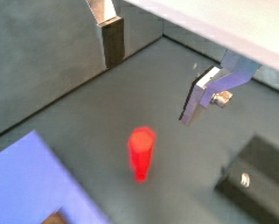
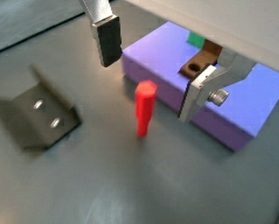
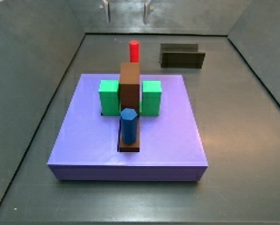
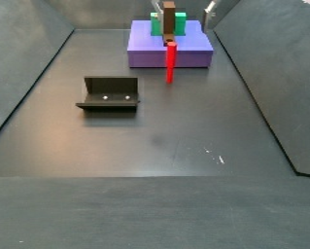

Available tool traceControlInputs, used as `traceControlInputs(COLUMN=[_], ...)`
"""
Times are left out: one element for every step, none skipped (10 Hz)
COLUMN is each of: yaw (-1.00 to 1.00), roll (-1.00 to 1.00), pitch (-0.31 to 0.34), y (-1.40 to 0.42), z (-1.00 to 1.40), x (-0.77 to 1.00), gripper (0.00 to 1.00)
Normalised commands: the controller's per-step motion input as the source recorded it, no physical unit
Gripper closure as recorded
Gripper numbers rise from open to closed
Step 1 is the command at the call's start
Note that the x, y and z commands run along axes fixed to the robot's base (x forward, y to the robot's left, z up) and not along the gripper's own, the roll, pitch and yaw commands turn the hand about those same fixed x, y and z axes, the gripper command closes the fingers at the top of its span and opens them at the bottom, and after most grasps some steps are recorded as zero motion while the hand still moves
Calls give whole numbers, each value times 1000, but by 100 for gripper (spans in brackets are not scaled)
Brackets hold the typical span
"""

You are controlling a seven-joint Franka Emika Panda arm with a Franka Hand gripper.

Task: Pick up the red object. Move up. Move to above the board. Insert the red object.
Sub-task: Pick up the red object.

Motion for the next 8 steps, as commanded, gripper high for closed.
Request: traceControlInputs(yaw=[-286, -254, -166, -126, -146, -106, -71, -71], roll=[173, 217, 246, 104, 0, 0, 16, 0], pitch=[11, 21, 37, -1, -73, -51, -26, -24], y=[-294, -257, -174, -77, -26, 0, 0, 0], z=[-154, -160, -246, -434, -514, -423, -314, -286], x=[380, 360, 357, 111, 0, -20, -83, -66], gripper=[0, 0, 0, 0, 0, 0, 0, 0])
